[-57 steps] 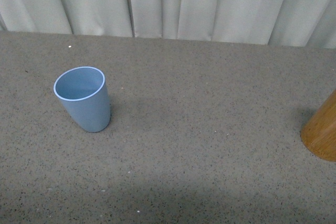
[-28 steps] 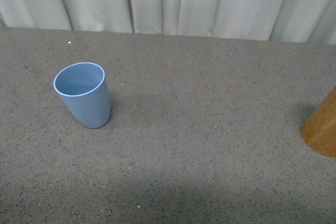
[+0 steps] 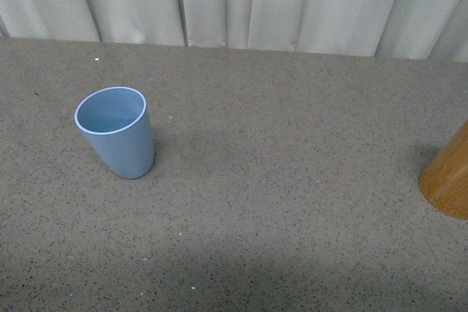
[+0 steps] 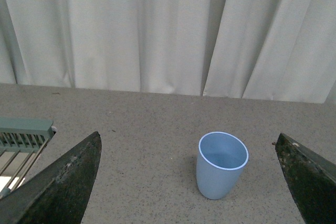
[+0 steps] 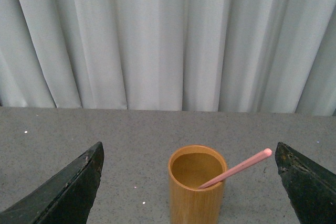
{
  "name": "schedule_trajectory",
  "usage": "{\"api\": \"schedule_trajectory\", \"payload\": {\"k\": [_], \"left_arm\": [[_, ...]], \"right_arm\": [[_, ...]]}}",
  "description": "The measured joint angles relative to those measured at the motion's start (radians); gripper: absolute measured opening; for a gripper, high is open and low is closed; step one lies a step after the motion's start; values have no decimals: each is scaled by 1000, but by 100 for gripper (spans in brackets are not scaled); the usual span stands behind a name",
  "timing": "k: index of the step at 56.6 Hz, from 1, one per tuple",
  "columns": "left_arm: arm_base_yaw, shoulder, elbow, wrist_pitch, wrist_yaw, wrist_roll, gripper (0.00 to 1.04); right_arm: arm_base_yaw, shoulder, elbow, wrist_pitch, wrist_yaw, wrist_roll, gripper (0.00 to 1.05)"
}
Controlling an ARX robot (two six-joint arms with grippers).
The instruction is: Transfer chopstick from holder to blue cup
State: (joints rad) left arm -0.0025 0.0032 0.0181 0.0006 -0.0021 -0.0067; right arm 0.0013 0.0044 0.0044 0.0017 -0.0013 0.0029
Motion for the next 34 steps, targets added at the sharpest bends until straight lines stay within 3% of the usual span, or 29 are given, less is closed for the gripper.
{"api": "schedule_trajectory", "payload": {"k": [7,9,13,18,21,34], "left_arm": [[2,2,1,-2,11,-4,98],[35,33,20,-53,136,-40,98],[140,233,74,-146,519,-190,98],[118,409,74,-74,700,-357,98],[80,493,76,-9,688,-446,98],[-66,880,127,280,428,-626,98]], "right_arm": [[0,0,0,0,0,0,95],[0,0,0,0,0,0,95],[-1,0,0,0,-2,0,95],[0,0,0,0,1,0,95],[-1,0,0,0,0,0,95],[-1,0,0,0,0,0,95]]}}
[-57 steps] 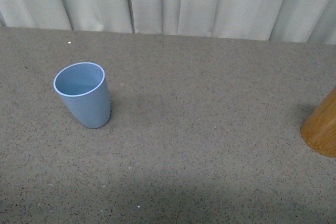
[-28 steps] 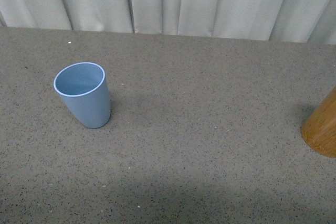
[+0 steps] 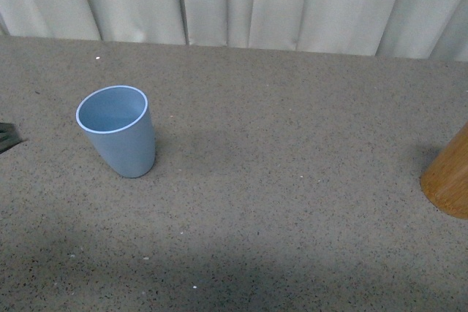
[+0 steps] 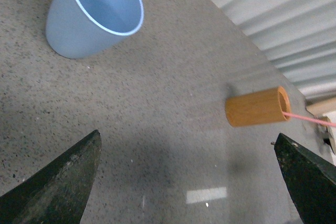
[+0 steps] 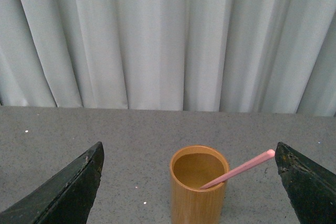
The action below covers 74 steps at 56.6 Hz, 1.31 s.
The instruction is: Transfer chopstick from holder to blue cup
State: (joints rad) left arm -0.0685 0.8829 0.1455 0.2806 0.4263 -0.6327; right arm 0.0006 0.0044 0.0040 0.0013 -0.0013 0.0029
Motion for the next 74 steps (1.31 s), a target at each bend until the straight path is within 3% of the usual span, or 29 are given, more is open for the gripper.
{"api": "schedule_trajectory", "payload": {"k": [12,31,55,74], "left_arm": [[-95,321,92,131,-175,-47,98],[-229,595,177,248,-295,-88,98],[-237,783,289,275,-359,-109,98],[-163,810,338,253,-406,-160,98]], "right_arm": [[0,0,0,0,0,0,95],[0,0,0,0,0,0,95],[0,0,0,0,0,0,95],[0,0,0,0,0,0,95]]}}
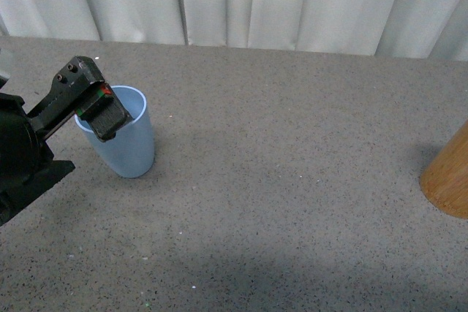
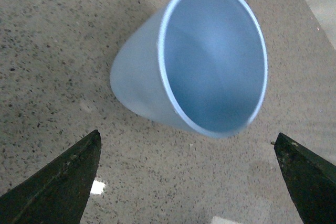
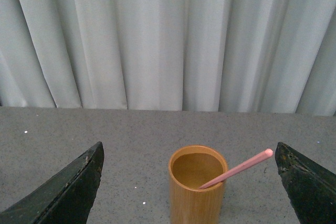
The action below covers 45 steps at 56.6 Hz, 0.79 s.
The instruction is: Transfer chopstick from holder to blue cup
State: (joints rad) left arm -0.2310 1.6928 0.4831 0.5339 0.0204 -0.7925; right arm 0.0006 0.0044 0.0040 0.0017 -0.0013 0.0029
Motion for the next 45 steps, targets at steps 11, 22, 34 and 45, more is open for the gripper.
{"api": "schedule_trajectory", "payload": {"k": [11,22,34,45], "left_arm": [[42,33,32,-3,-28,-22,98],[80,69,58,-11,-49,-28,98],[96,97,63,-13,-55,-29,98],[102,114,64,-11,-55,-29,98]], "right_arm": [[0,0,0,0,0,0,95],[0,0,0,0,0,0,95],[0,0,0,0,0,0,95],[0,0,0,0,0,0,95]]}}
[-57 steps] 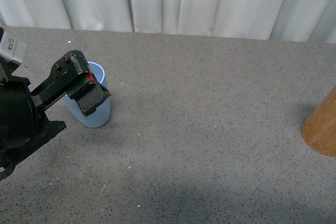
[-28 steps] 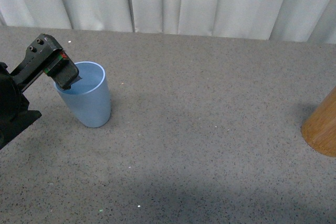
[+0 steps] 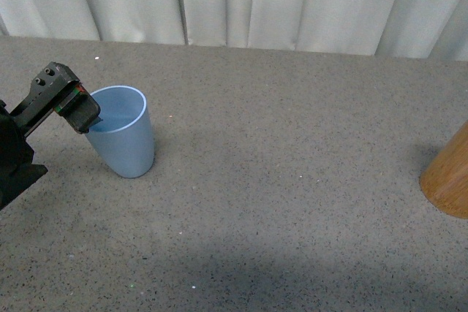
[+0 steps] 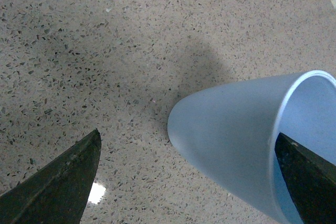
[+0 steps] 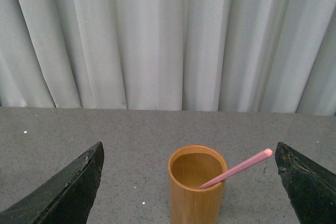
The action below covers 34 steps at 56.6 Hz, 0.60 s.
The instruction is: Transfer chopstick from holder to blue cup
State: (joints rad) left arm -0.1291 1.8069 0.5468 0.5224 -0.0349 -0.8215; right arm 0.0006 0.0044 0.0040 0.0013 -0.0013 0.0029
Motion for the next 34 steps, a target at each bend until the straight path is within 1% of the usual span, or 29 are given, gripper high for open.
{"api": "schedule_trajectory", "payload": {"k": [11,13,21,23,24,25,30,34], "left_arm": [[2,13,5,2,-9,0,98],[2,14,5,3,-10,1,94],[-2,18,5,16,-11,2,73],[-4,19,5,20,-11,3,65],[-5,20,5,21,-11,3,64],[-6,21,5,24,-10,3,58],[-12,21,5,34,-7,4,46],[-19,22,5,47,-3,5,33]], "right_arm": [[0,0,0,0,0,0,95],[0,0,0,0,0,0,95],[0,0,0,0,0,0,95],[0,0,0,0,0,0,95],[0,0,0,0,0,0,95],[0,0,0,0,0,0,95],[0,0,0,0,0,0,95],[0,0,0,0,0,0,95]]}}
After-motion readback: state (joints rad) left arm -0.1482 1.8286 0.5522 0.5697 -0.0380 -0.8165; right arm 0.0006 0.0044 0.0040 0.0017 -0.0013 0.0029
